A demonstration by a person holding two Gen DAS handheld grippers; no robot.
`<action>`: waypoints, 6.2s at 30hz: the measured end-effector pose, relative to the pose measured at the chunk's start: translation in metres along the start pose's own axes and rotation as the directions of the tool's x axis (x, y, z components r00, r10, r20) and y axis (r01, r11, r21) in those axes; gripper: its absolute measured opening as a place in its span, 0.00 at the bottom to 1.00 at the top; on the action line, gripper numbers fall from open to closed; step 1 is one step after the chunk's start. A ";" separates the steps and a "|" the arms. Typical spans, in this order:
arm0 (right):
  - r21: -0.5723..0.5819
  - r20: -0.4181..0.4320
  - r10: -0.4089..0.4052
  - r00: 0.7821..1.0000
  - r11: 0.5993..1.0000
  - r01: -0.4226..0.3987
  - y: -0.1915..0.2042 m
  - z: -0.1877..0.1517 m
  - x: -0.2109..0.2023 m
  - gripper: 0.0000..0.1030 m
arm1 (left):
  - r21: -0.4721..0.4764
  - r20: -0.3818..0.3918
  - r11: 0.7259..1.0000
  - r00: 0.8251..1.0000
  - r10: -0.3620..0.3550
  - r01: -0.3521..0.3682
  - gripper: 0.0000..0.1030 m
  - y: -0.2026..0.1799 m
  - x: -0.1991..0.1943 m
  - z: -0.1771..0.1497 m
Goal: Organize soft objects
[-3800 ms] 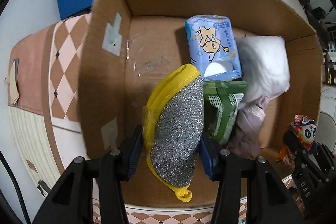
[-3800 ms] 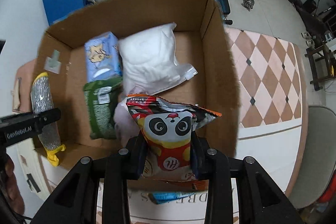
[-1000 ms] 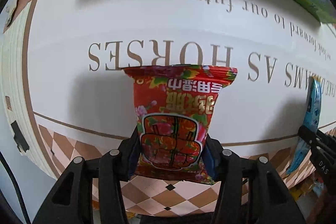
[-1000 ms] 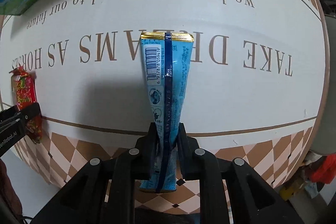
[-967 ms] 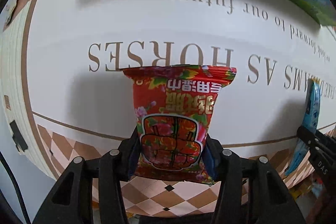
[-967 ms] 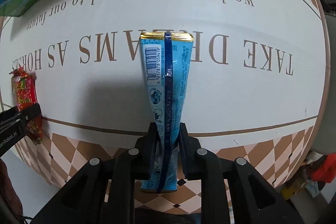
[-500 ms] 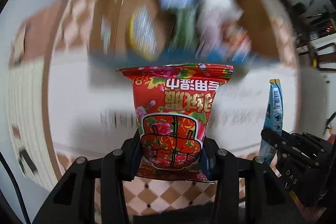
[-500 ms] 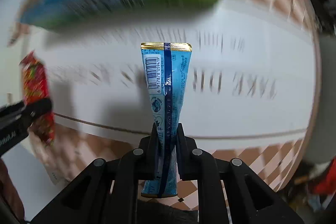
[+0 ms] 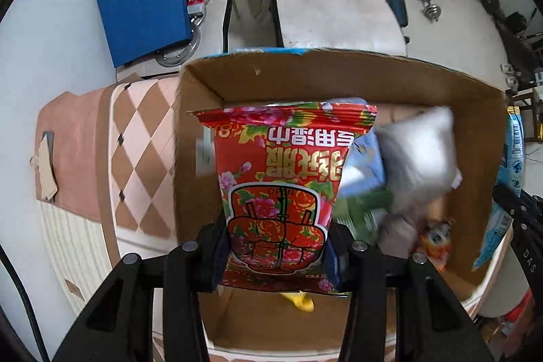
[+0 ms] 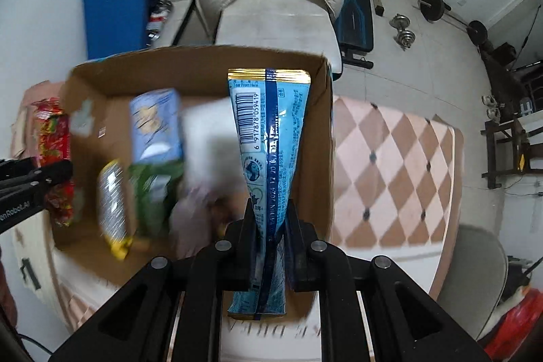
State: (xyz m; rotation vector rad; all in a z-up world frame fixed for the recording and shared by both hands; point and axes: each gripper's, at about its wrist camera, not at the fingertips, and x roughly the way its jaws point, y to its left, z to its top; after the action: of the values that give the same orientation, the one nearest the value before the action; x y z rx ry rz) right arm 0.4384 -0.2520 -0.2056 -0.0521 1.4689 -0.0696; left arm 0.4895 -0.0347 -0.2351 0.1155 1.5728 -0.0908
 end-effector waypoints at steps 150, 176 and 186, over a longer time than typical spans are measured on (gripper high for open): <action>0.104 0.556 -0.066 0.828 0.994 0.010 -0.014 -0.300 -0.351 1.00 | -0.078 0.615 0.997 0.786 0.055 -0.008 0.98 -0.047 -0.304 -0.353; 0.115 0.567 -0.079 0.820 0.993 0.017 -0.013 -0.304 -0.359 1.00 | -0.086 0.621 0.996 0.782 0.054 -0.001 0.98 -0.049 -0.312 -0.357; 0.128 0.567 -0.083 0.819 0.992 0.012 -0.017 -0.309 -0.361 1.00 | -0.082 0.621 0.997 0.782 0.052 0.000 0.98 -0.048 -0.314 -0.356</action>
State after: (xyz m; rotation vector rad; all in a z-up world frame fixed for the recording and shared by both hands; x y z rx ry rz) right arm 0.0949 -0.2379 0.1230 -0.0103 0.8531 -0.1682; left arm 0.1318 -0.0412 0.0801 0.0373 0.9012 -0.0384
